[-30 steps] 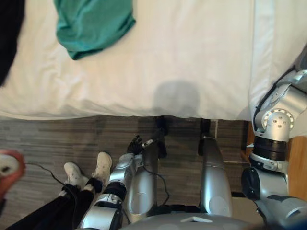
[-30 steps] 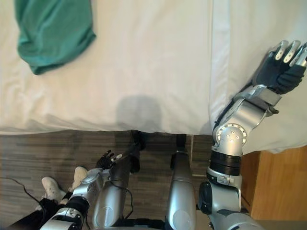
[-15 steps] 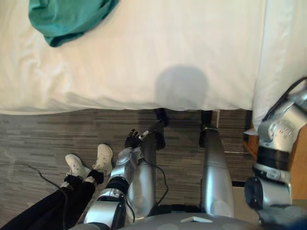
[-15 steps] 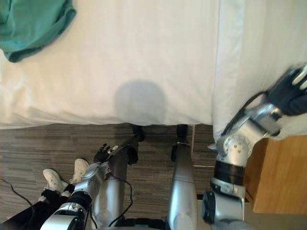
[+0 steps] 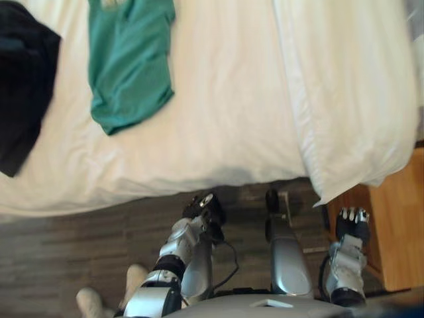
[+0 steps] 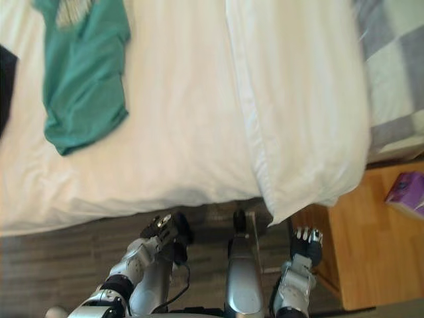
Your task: Tidy the bed and pick cloth on bed and put in laundry
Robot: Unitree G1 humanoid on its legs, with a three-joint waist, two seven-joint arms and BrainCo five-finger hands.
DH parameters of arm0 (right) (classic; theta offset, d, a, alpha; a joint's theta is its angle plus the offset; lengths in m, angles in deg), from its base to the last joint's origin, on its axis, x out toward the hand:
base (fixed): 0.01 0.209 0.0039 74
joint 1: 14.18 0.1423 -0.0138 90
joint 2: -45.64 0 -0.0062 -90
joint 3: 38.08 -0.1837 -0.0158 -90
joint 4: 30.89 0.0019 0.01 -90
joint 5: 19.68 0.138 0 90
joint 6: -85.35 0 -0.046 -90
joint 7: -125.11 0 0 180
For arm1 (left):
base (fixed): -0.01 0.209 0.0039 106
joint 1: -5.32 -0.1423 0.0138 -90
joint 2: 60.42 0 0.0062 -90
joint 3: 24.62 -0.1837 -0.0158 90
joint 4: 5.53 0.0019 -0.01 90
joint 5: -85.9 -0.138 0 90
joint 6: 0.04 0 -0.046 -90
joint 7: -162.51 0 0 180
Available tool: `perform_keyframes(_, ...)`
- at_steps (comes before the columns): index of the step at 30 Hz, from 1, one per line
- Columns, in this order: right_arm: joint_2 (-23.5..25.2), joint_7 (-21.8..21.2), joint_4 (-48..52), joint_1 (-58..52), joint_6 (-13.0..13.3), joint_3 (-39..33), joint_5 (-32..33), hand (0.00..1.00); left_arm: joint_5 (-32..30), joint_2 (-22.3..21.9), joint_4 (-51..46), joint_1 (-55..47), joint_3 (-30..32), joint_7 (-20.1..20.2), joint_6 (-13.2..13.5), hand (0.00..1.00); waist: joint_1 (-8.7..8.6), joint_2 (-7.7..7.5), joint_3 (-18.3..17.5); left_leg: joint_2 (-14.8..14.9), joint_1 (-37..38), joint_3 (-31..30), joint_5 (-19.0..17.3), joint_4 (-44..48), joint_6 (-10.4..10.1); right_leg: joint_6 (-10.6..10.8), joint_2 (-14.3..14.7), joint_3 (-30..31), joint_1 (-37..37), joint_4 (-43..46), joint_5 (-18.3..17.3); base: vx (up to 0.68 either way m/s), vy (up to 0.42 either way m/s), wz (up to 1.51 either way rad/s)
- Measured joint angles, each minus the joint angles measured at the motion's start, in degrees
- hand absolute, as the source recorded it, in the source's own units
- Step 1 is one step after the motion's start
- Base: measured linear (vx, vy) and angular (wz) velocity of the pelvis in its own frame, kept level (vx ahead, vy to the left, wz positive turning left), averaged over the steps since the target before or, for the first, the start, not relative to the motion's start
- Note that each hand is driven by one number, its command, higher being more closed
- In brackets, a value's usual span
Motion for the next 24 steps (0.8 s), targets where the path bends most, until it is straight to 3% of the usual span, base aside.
perform_keyframes(1, -0.02, 3.31, -1.08, -1.11, -0.03, 0.84, -12.25, 0.00, -1.46, 0.43, 0.12, -1.28, -0.13, 0.09, -0.75, 0.00, 0.24, -0.70, -2.13, -0.08, 1.85, 0.06, -0.10, -0.93, -0.17, 0.00, -0.02, -0.47, 1.94, -0.96, 0.00, 0.14, 0.004, -0.07)
perform_keyframes(2, 0.00, 5.31, -1.76, -1.43, -0.24, 1.50, -20.18, 0.00, -1.96, 0.64, 0.23, -1.71, -0.18, 0.11, -1.17, 0.00, 0.36, -1.03, -2.96, -0.14, 2.67, 0.06, -0.09, -1.40, -0.21, 0.00, -0.06, -0.88, 2.67, -1.23, 0.00, 0.12, 0.003, 0.00)
perform_keyframes(4, 0.02, 9.39, -5.81, -1.74, -2.45, 4.38, -42.85, 0.00, -4.11, 1.28, 1.26, -3.00, -0.84, 0.59, -2.05, 0.00, 0.83, -1.90, -5.33, -0.34, 4.57, -0.38, 0.00, -2.56, -0.48, 0.00, -0.36, -2.82, 4.77, -2.00, 0.00, 0.09, -0.005, 0.08)
perform_keyframes(6, 0.23, 9.76, -9.59, -1.83, -4.98, 6.01, -50.69, 0.00, -5.86, 1.24, 2.43, -3.55, -1.14, 1.47, -2.19, 0.00, 1.29, -1.80, -6.01, -0.81, 5.46, -1.78, 0.33, -3.31, -0.59, 0.02, -0.80, -4.57, 6.33, -2.40, -0.02, 0.04, 0.002, 0.29)
perform_keyframes(10, 0.59, 8.88, -14.13, -2.16, -9.90, 6.55, -53.10, 0.00, -10.91, 0.76, 2.28, -8.10, -1.03, 2.23, -0.69, 0.00, 2.06, -2.05, -6.50, -1.39, 8.65, -3.84, 0.50, -5.00, -0.52, -0.43, -1.41, -8.57, 9.94, -1.57, -0.81, 0.02, 0.005, 0.28)
perform_keyframes(14, 0.42, 7.39, -15.64, -2.97, -11.43, 9.00, -54.38, 0.00, -12.68, 1.30, 2.32, -9.54, -0.94, 1.92, 0.70, 0.00, 2.16, -2.93, -7.65, -1.83, 11.58, -4.03, -0.15, -6.34, -0.57, -1.94, -2.38, -10.65, 9.20, 5.91, -3.32, -0.01, -0.027, 0.05)
perform_keyframes(17, -0.32, 6.53, -16.12, -2.45, -12.19, 11.77, -54.87, 0.00, -13.08, 1.28, 2.32, -9.54, -0.94, 0.22, 0.59, 0.00, 2.83, -3.42, -8.35, -1.92, 10.76, -2.44, -0.97, -4.36, -0.98, -2.30, -3.27, -12.68, 8.31, 6.42, -5.31, 0.00, -0.051, -0.20)
perform_keyframes(18, -0.78, 6.56, -16.08, -1.65, -12.38, 12.36, -54.86, 0.00, -13.04, 1.13, 2.07, -9.05, -0.83, -1.44, 0.64, 0.00, 2.69, -3.56, -8.17, -1.30, 8.17, -2.42, -2.70, 0.05, -1.19, -1.91, -3.57, -13.24, 7.49, 6.77, -6.19, -0.02, -0.067, -0.08)
perform_keyframes(20, -2.97, 6.58, -15.23, 1.25, -12.58, 14.13, -54.32, 0.00, -12.10, -0.19, -0.07, -7.20, 0.18, -7.15, 1.21, 0.00, 2.39, -0.90, -4.40, 2.59, 0.19, -4.37, -9.08, 16.82, -0.44, -1.89, -3.55, -13.90, 3.96, 13.65, -9.32, -0.12, -0.012, 0.16)
perform_keyframes(21, -3.69, 6.87, -14.86, 1.68, -12.72, 14.10, -53.70, 0.00, -11.61, -0.26, -1.11, -6.83, 1.07, -8.63, 1.41, 0.00, 2.23, -0.46, -3.48, 3.76, -2.28, -4.67, -10.28, 21.88, -0.36, -1.79, -3.85, -13.94, 2.60, 16.69, -10.58, -0.16, 0.037, 0.29)
perform_keyframes(22, -3.94, 8.04, -14.05, 2.30, -12.68, 13.67, -51.71, 0.00, -11.04, 0.15, -2.35, -6.47, 3.50, -11.64, 2.26, 0.00, 1.99, -0.32, -2.42, 5.50, -6.77, -4.86, -11.83, 29.92, -0.50, -1.76, -4.71, -13.84, -0.48, 22.61, -13.16, -0.09, 0.033, 0.24)
perform_keyframes(24, -4.26, 9.19, -14.00, 2.96, -12.59, 12.01, -48.92, 0.00, -10.11, 1.59, -1.97, -6.66, 7.17, -15.62, 2.38, 0.00, 1.81, -0.94, -1.66, 5.85, -10.32, -4.68, -12.74, 35.52, 0.26, -1.69, -6.84, -13.16, -4.26, 29.26, -16.00, -0.07, 0.049, 0.22)
